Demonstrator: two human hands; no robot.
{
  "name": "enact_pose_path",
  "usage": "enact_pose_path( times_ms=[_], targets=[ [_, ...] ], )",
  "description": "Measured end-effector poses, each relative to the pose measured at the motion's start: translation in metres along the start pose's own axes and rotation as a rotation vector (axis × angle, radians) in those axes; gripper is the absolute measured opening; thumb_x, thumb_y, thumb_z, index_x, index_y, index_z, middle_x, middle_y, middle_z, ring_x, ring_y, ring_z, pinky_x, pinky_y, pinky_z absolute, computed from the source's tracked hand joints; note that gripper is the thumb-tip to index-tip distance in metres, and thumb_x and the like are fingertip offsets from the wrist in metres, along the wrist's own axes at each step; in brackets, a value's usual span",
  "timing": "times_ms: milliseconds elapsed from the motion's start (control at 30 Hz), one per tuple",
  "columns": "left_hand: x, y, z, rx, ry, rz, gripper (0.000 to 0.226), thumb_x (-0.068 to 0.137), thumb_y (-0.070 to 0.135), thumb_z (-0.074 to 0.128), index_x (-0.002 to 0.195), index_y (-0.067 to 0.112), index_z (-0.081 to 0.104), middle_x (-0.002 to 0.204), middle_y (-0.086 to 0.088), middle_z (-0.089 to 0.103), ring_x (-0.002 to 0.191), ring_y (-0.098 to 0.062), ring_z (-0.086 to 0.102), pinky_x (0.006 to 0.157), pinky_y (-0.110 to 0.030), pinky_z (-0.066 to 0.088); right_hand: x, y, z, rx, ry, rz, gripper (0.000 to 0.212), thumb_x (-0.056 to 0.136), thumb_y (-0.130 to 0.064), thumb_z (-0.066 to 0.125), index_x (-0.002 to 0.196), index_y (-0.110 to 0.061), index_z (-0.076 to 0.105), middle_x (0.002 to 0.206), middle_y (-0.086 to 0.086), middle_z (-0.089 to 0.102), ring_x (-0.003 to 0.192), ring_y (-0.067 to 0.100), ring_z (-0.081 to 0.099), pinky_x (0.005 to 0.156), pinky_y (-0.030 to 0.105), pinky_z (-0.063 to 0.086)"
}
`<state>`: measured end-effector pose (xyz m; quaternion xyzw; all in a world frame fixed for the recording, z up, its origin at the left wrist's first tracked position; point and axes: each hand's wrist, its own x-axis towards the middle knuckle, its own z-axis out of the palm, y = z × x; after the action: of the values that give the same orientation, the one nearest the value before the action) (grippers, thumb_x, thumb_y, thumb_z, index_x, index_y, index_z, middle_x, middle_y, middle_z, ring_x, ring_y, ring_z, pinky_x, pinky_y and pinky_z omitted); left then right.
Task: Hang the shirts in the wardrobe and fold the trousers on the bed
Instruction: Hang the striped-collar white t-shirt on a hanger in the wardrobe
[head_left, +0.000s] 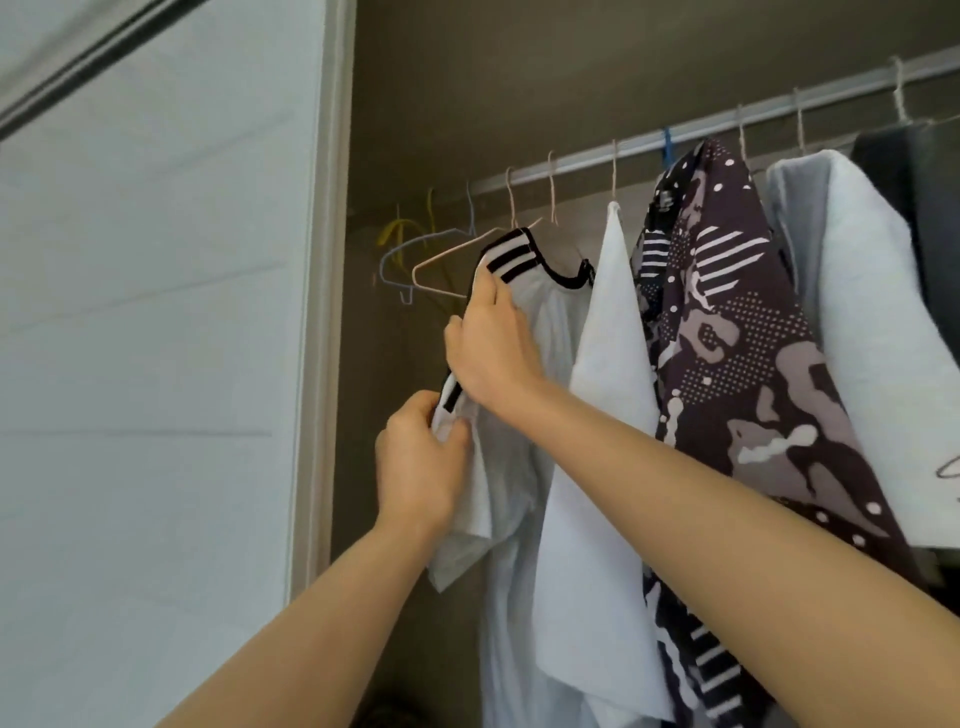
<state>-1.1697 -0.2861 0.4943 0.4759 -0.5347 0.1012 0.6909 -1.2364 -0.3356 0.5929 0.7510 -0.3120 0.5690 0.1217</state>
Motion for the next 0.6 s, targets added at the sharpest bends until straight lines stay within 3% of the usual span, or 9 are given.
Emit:
enact_pose_path(
  times_ms=[100,200,333,500,600],
  targets=[
    [-0.018,0.002,-0.01,0.068,-0.024,0.006,0.008,0.095,0.014,0.058,0.093,0.021,0.061,0.08,0.008,0.063,0.072,-0.005,0.061,0.06,-0.02,0.049,-0.029,-0.006,-0.012,-0.041,0.028,-0.028,0.056,0.102,-0.026,0.043,0.152,-0.011,0.022,0.155,0.009,0.032,0.136,0.026,0.04,0.101,0.036,0.046],
    [-0.037,0.0,-0.023,0.144,-0.035,0.029,0.015,0.097,0.015,0.059,0.108,0.024,0.057,0.086,0.019,0.058,0.074,0.003,0.057,0.051,-0.006,0.041,-0.061,-0.01,-0.027,-0.105,0.001,-0.082,0.052,0.101,-0.023,0.043,0.149,-0.012,0.028,0.153,0.008,0.035,0.136,0.026,0.039,0.099,0.035,0.044],
    [-0.068,0.005,-0.046,0.19,-0.05,0.0,0.028,0.096,0.02,0.062,0.123,0.02,0.057,0.1,0.015,0.061,0.078,0.006,0.055,0.059,0.0,0.039,-0.104,-0.014,-0.049,-0.097,-0.08,-0.108,0.054,0.101,-0.026,0.045,0.15,-0.013,0.026,0.153,0.006,0.035,0.139,0.023,0.036,0.104,0.035,0.042],
    [-0.122,0.024,-0.067,0.297,-0.118,0.06,0.031,0.096,0.02,0.06,0.126,0.023,0.057,0.107,0.013,0.068,0.091,0.001,0.062,0.075,0.0,0.041,-0.157,-0.013,-0.072,-0.096,-0.162,-0.194,0.05,0.101,-0.025,0.041,0.149,-0.014,0.029,0.151,0.006,0.038,0.144,0.026,0.027,0.112,0.042,0.036],
    [-0.155,0.035,-0.082,0.419,-0.159,0.07,0.031,0.096,0.024,0.056,0.127,0.026,0.055,0.109,0.014,0.069,0.094,-0.002,0.064,0.083,-0.017,0.053,-0.186,-0.008,-0.077,-0.05,-0.226,-0.206,0.05,0.1,-0.022,0.039,0.148,-0.012,0.03,0.149,0.007,0.04,0.145,0.028,0.023,0.113,0.041,0.03]
  ],
)
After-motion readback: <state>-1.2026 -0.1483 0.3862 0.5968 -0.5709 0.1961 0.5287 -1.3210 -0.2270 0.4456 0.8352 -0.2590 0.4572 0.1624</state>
